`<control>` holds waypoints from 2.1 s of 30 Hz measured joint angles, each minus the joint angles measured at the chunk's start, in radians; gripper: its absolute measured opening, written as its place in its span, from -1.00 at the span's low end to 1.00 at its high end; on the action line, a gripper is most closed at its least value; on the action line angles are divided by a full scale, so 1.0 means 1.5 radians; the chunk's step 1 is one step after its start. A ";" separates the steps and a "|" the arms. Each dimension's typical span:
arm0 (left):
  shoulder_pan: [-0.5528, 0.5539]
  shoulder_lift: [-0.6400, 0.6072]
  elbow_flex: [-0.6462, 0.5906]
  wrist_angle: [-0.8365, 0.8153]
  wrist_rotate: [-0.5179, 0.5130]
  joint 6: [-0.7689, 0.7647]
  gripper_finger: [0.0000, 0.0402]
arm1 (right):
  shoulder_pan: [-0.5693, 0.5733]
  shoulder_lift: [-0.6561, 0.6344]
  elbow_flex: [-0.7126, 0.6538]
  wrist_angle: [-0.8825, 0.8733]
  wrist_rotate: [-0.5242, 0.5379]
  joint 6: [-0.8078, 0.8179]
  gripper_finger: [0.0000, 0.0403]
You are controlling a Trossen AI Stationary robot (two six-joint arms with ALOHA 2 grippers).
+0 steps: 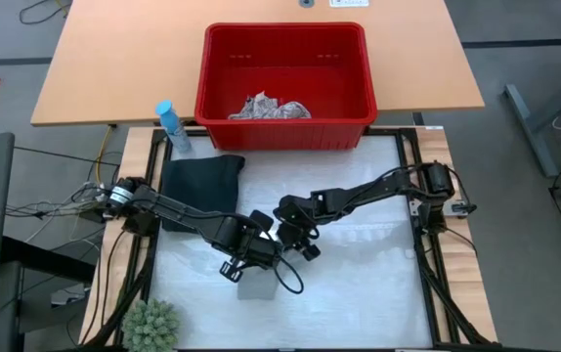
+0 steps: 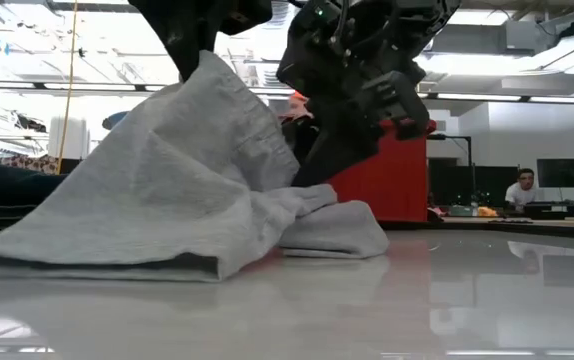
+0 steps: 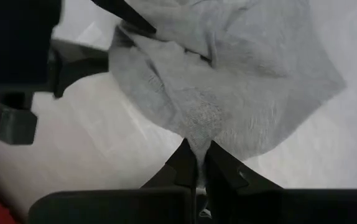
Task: Fold Laundry from Bin
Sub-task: Fold the gray shorts
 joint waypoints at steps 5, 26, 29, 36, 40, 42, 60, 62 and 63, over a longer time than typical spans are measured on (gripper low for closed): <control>0.000 0.000 0.000 -0.003 -0.009 0.004 -0.99 | 0.001 -0.005 0.000 -0.021 0.004 0.000 -0.78; 0.024 0.000 0.025 -0.009 0.071 -0.274 -0.99 | 0.038 -0.170 0.028 -0.233 0.205 0.242 -0.87; 0.024 0.000 0.028 0.012 0.110 -0.303 -0.99 | 0.057 -0.186 0.028 -0.279 0.220 0.296 -0.87; 0.043 0.000 0.028 0.066 0.153 -0.312 -0.99 | 0.090 -0.196 0.028 -0.298 0.201 0.416 -0.87; 0.025 0.000 0.028 0.121 0.241 -0.280 -0.99 | 0.141 -0.199 0.028 -0.323 0.178 0.487 -0.87; 0.019 0.000 0.028 0.146 0.284 -0.239 -0.99 | 0.165 -0.199 0.028 -0.335 0.166 0.511 -0.87; 0.141 0.000 -0.154 0.260 0.199 -0.126 -1.00 | 0.035 -0.141 -0.028 -0.324 0.220 0.371 -0.86; 0.152 0.000 -0.184 0.298 0.183 -0.137 -1.00 | 0.018 -0.131 -0.036 -0.315 0.221 0.350 -0.85; 0.158 0.000 -0.197 0.314 0.178 -0.143 -1.00 | 0.010 -0.127 -0.038 -0.311 0.221 0.338 -0.86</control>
